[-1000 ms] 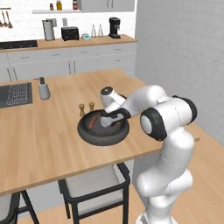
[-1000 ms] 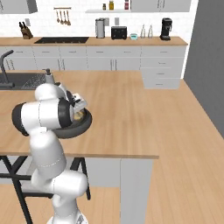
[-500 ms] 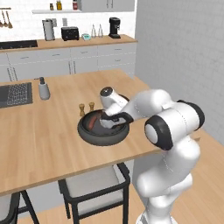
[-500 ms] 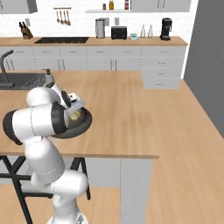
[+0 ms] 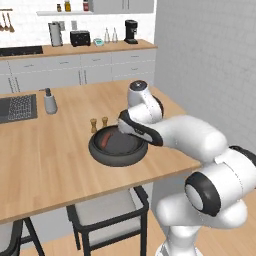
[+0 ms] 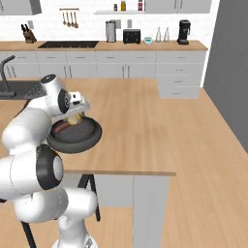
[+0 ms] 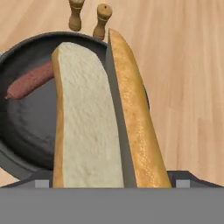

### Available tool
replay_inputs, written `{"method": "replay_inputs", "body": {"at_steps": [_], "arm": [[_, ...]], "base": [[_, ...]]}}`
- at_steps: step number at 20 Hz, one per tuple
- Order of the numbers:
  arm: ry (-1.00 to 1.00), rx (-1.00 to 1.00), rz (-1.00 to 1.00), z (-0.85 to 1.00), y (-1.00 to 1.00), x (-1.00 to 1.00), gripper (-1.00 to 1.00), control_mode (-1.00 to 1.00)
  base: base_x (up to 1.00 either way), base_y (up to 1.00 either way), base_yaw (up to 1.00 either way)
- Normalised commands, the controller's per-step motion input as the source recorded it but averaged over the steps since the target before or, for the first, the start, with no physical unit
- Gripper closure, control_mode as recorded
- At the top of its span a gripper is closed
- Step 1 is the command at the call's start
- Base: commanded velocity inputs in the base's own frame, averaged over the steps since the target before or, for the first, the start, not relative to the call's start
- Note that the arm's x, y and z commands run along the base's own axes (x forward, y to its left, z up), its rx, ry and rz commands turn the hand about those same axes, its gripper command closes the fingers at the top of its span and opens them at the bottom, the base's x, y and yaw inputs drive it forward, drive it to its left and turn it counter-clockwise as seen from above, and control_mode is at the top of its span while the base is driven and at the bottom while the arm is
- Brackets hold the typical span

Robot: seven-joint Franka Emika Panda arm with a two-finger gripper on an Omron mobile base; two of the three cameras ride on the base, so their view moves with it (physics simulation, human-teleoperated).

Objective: Place one bun and one sausage from the bowl on each plate.

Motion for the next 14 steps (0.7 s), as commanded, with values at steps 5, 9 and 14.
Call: {"method": "replay_inputs", "body": {"at_steps": [5, 9, 14], "arm": [[0.05, 0.28, -0.20, 1.00, -0.37, -1.00, 1.00, -1.00], [0.06, 0.22, -0.23, 0.96, -0.33, -1.00, 1.00, -1.00], [0.06, 0.13, -0.23, 0.46, -0.14, -1.00, 1.00, -1.00]], "base": [[0.00, 0.00, 0.00], [0.00, 0.00, 0.00], [0.00, 0.00, 0.00]]}}
